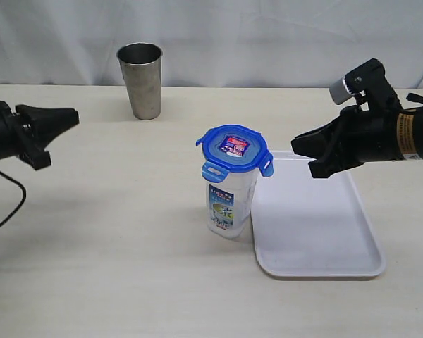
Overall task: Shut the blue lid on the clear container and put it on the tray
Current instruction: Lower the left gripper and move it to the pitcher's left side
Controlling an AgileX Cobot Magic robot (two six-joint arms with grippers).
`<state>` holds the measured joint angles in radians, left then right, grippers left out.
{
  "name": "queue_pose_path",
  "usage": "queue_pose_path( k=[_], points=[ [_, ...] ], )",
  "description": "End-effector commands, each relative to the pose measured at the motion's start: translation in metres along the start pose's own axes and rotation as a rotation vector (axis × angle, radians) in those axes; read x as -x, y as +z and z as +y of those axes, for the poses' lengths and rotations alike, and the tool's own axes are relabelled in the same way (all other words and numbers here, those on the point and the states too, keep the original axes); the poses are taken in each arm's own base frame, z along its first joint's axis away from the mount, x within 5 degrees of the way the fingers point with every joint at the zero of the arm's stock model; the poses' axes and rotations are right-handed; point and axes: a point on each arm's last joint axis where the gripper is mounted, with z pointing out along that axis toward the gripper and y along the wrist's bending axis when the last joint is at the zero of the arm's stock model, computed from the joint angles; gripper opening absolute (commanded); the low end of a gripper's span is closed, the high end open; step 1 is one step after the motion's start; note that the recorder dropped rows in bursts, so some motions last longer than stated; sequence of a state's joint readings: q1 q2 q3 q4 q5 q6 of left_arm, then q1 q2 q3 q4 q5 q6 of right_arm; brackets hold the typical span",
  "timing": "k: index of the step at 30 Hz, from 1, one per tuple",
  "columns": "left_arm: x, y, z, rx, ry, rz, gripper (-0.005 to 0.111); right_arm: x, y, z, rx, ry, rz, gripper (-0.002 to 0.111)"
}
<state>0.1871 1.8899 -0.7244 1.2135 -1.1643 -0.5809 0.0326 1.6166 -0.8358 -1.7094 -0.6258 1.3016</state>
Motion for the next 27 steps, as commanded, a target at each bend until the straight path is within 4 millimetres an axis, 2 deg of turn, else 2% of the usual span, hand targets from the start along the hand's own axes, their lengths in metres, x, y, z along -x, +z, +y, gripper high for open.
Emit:
queue_pose_path(
  k=[1, 4, 5, 8, 9, 10, 13, 16, 17, 18, 20, 27],
  points=[
    [-0.017, 0.013, -0.022, -0.167, 0.002, 0.067, 0.006, 0.000, -0.003, -0.001, -0.010, -0.002, 0.000, 0.004],
    [-0.033, 0.028, -0.040, -0.284, 0.118, 0.123, 0.032, 0.000, -0.003, -0.001, -0.007, -0.002, -0.001, 0.004],
    [-0.038, 0.035, -0.045, -0.297, 0.134, 0.139, 0.050, 0.000, -0.003, -0.001, -0.006, -0.004, 0.000, 0.004],
    [-0.049, 0.051, -0.055, -0.286, 0.120, 0.161, 0.090, 0.000, -0.003, -0.001, -0.006, -0.004, 0.000, 0.004],
    [-0.054, 0.058, -0.059, -0.287, 0.106, 0.179, 0.100, 0.000, -0.003, -0.001, -0.006, -0.004, 0.000, 0.004],
    [-0.059, 0.063, -0.064, -0.288, 0.104, 0.196, 0.105, 0.000, -0.003, -0.001, -0.006, -0.004, 0.000, 0.004],
    [-0.068, 0.077, -0.077, -0.286, 0.201, 0.233, 0.105, 0.000, -0.003, -0.001, -0.006, -0.004, 0.000, 0.004],
    [-0.066, 0.088, -0.092, -0.297, 0.229, 0.223, 0.105, -0.001, -0.003, -0.005, -0.048, 0.062, 0.008, 0.004],
    [-0.065, 0.091, -0.094, -0.288, 0.235, 0.209, 0.105, -0.002, -0.003, -0.008, -0.084, 0.102, 0.013, 0.004],
    [-0.063, 0.096, -0.096, -0.273, 0.230, 0.198, 0.105, -0.005, -0.004, -0.017, -0.191, 0.167, 0.032, 0.004],
    [-0.064, 0.102, -0.097, -0.285, 0.229, 0.196, 0.105, -0.008, -0.005, -0.021, -0.249, 0.189, 0.047, 0.004],
    [-0.076, 0.128, -0.097, -0.349, 0.120, 0.213, 0.105, -0.013, -0.005, -0.020, -0.250, 0.197, 0.058, 0.004]
  ],
)
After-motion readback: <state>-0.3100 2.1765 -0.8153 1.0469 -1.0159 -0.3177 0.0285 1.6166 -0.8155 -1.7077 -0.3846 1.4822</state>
